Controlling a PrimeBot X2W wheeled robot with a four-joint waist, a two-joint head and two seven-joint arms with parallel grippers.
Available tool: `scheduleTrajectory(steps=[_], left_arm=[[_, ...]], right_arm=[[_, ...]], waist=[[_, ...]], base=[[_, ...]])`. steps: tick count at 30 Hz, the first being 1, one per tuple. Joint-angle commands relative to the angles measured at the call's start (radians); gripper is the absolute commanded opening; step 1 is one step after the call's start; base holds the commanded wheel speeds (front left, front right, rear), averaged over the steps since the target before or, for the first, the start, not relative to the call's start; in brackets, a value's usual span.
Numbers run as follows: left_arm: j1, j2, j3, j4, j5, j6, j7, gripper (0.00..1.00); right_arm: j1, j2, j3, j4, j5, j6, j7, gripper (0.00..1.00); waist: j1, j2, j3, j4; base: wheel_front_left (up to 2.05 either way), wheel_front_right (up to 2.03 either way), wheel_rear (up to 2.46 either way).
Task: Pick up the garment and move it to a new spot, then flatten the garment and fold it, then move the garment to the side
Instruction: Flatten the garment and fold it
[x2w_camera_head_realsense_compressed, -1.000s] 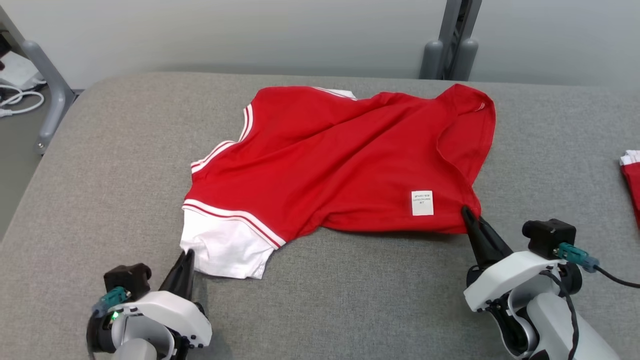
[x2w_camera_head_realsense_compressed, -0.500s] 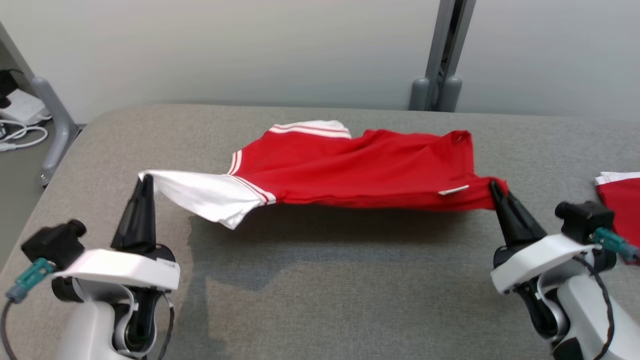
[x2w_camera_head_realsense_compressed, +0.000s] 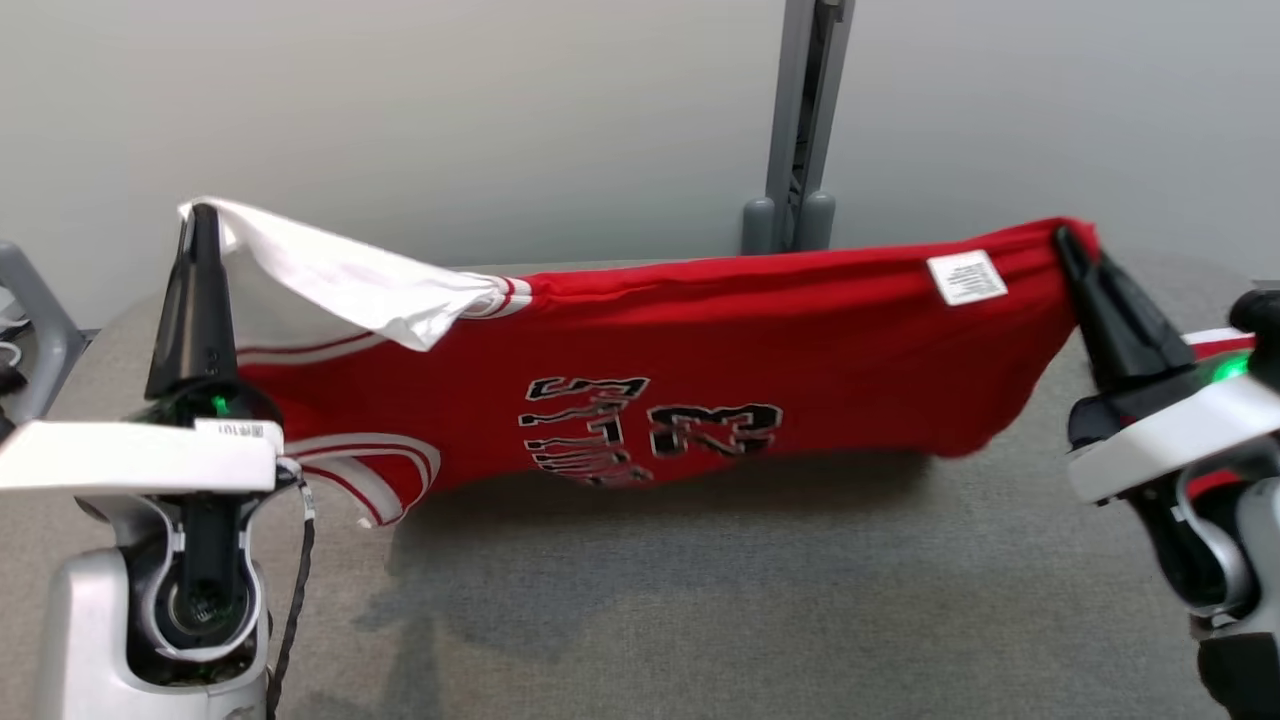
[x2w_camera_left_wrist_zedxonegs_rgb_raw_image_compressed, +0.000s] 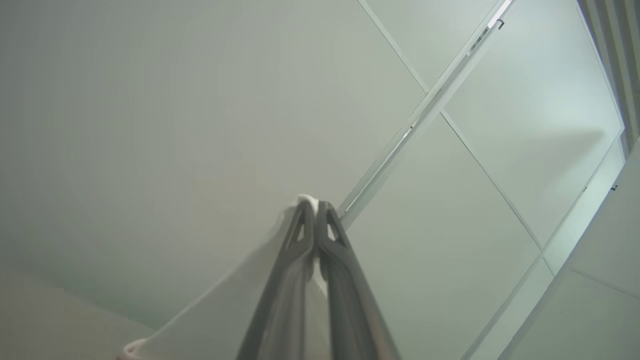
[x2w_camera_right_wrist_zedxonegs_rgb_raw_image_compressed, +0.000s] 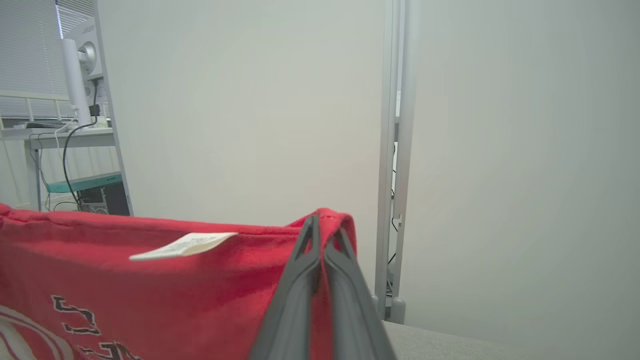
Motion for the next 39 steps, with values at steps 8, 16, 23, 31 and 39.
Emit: scheduleTrajectory(steps=[8,16,23,31,39], left_arm=[[-0.143,0.016,0.042,-0.104,-0.125,0.106,0.099,0.0],[-0.497,0.088,0.037,0.025,-0.178,0.183,0.228,0.0],[-0.925,0.171,-0.051,0.315,-0.086,0.127,0.237,0.0],[-1.302,0.164,-0.079,0.626,-0.025,-0.032,0.056,0.0],[-1.428,0.152,-0.126,0.791,0.042,-0.157,-0.156,0.0]], right_arm=[[-0.03,0.043,-0.079,-0.222,-0.059,-0.001,0.187,0.0],[-0.292,0.024,-0.072,-0.179,-0.109,-0.001,0.301,0.0],[-0.713,0.016,0.024,0.089,-0.121,-0.001,0.299,0.0],[-1.075,0.076,0.075,0.361,-0.206,-0.001,0.142,0.0],[-1.18,0.123,0.022,0.589,-0.274,-0.001,-0.1,0.0]], waist=[[0.0,0.0,0.054,-0.033],[0.0,0.0,0.286,-0.048],[0.0,0.0,0.484,-0.068],[0.0,0.0,0.566,-0.069],[0.0,0.0,0.594,-0.043]], base=[[0.0,0.0,0.0],[0.0,0.0,0.0],[0.0,0.0,0.0],[0.0,0.0,0.0],[0.0,0.0,0.0]])
